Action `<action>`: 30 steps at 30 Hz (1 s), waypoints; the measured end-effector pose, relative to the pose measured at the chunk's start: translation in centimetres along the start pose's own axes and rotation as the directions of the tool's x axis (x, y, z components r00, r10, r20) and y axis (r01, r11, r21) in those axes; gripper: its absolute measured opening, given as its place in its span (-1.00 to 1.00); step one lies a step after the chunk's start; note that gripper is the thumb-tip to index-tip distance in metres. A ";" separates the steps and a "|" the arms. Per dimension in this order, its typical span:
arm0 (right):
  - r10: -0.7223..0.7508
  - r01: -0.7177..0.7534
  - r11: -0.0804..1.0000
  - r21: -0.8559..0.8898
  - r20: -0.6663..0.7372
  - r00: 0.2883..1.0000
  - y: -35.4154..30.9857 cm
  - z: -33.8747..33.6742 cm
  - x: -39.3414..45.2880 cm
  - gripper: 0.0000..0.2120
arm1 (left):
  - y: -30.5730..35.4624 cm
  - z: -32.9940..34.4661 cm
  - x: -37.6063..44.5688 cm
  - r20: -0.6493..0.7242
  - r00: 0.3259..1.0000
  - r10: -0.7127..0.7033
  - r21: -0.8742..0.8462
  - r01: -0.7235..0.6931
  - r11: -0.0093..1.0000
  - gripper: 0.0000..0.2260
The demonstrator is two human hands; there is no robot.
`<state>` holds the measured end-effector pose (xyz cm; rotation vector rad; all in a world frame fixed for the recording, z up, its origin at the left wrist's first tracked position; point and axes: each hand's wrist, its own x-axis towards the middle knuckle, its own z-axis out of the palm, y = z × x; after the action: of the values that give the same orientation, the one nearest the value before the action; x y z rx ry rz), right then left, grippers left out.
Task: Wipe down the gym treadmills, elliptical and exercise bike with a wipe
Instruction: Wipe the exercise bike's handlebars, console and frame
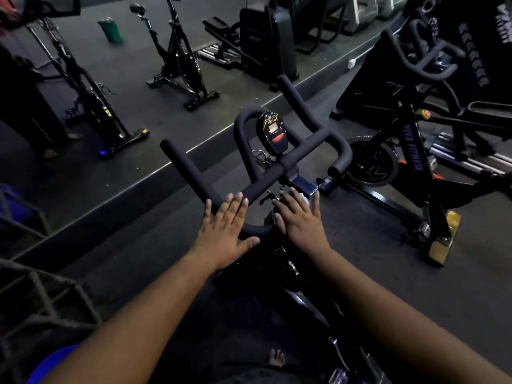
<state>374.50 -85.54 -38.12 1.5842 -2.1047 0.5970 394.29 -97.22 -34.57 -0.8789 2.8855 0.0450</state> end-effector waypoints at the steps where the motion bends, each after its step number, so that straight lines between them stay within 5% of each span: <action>1: -0.011 0.011 1.000 0.005 -0.007 1.000 -1.0 -0.1 -0.7 -0.60 | 0.0 0.0 -0.1 -0.008 1.000 0.005 -0.004 -0.005 1.000 -0.11; 7: -0.094 0.094 0.996 -0.010 -0.004 0.996 -3.8 0.2 -3.2 -0.67 | -1.6 0.4 0.5 0.004 0.993 0.118 0.042 -0.118 0.992 -0.15; 14: 0.250 -0.192 0.959 -0.210 0.301 0.920 -2.2 -0.6 2.0 -0.44 | -7.2 -2.6 2.5 0.072 0.934 0.349 0.219 -0.356 0.908 -0.21; 18: 0.264 -0.246 0.960 -0.131 0.142 0.954 -7.3 0.4 -1.4 -0.60 | -8.0 -2.3 3.0 0.050 0.922 0.383 0.216 -0.384 0.898 -0.21; 22: 0.320 -0.310 0.944 -0.112 0.079 0.944 -11.7 1.6 -3.9 -0.48 | -8.0 -2.0 3.2 0.040 0.923 0.384 0.151 -0.385 0.910 -0.20; 25: 0.293 -0.258 0.949 -0.180 0.207 0.934 -9.5 0.1 -1.6 -0.38 | -8.1 -2.0 3.3 0.028 0.920 0.391 0.148 -0.391 0.908 -0.20; 28: 0.278 -0.153 0.942 -0.300 0.434 0.857 -7.5 -1.4 1.6 -0.05 | -8.1 -2.0 3.3 0.034 0.918 0.395 0.136 -0.395 0.908 -0.20; 30: 0.294 -0.167 0.940 -0.298 0.455 0.841 -7.4 -1.2 1.9 -0.05 | -8.0 -2.0 3.3 0.030 0.919 0.393 0.132 -0.393 0.910 -0.20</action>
<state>381.23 -88.24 -35.48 1.4540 -2.6508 -0.0259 395.82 -105.85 -32.97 -0.2633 2.9693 -0.1113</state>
